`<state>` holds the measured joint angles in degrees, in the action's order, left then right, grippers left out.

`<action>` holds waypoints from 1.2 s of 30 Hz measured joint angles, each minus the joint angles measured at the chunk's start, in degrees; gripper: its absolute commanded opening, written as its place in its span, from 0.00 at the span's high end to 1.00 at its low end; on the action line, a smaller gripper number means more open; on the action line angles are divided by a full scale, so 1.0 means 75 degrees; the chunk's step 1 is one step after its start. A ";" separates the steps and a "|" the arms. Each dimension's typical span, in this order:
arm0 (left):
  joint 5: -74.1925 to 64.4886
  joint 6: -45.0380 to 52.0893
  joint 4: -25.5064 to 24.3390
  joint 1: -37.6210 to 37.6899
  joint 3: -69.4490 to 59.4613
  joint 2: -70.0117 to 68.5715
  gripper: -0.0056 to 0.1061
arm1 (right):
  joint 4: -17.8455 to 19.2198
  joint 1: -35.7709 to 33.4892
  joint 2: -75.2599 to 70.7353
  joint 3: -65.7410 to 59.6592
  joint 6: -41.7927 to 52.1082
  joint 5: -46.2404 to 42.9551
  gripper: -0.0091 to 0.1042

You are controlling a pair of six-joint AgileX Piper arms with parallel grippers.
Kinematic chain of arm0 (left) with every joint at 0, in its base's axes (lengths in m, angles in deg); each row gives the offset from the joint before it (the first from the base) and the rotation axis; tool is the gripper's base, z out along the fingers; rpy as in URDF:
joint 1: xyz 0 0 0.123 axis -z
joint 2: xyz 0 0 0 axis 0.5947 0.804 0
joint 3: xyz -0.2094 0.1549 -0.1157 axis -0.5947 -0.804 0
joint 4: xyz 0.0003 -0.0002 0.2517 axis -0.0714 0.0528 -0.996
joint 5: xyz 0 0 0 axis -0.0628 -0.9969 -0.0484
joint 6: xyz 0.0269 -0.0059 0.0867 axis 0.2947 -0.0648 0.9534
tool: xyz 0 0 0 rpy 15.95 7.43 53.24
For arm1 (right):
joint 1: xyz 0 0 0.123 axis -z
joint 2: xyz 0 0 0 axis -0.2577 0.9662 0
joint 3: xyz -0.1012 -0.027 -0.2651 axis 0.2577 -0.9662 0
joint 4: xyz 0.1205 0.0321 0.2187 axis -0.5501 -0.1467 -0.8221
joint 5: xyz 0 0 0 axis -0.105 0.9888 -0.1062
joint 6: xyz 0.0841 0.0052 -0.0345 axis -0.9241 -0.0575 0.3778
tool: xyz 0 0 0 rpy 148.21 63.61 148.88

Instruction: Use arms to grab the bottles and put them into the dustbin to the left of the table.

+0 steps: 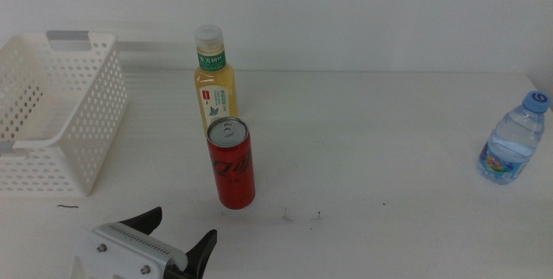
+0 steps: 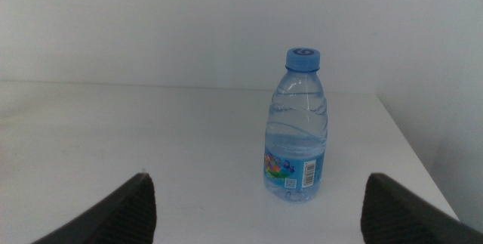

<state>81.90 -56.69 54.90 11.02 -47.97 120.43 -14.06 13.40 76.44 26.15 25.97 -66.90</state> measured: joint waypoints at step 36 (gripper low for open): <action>0.0065 -0.0349 -0.2655 -0.2291 0.1741 0.1688 0.11 | 0.0000 0.0000 0.0000 0.0000 0.0000 0.0000 0.18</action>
<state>82.39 -59.31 34.99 -6.17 -34.92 133.10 -14.06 13.40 76.44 26.15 25.97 -66.90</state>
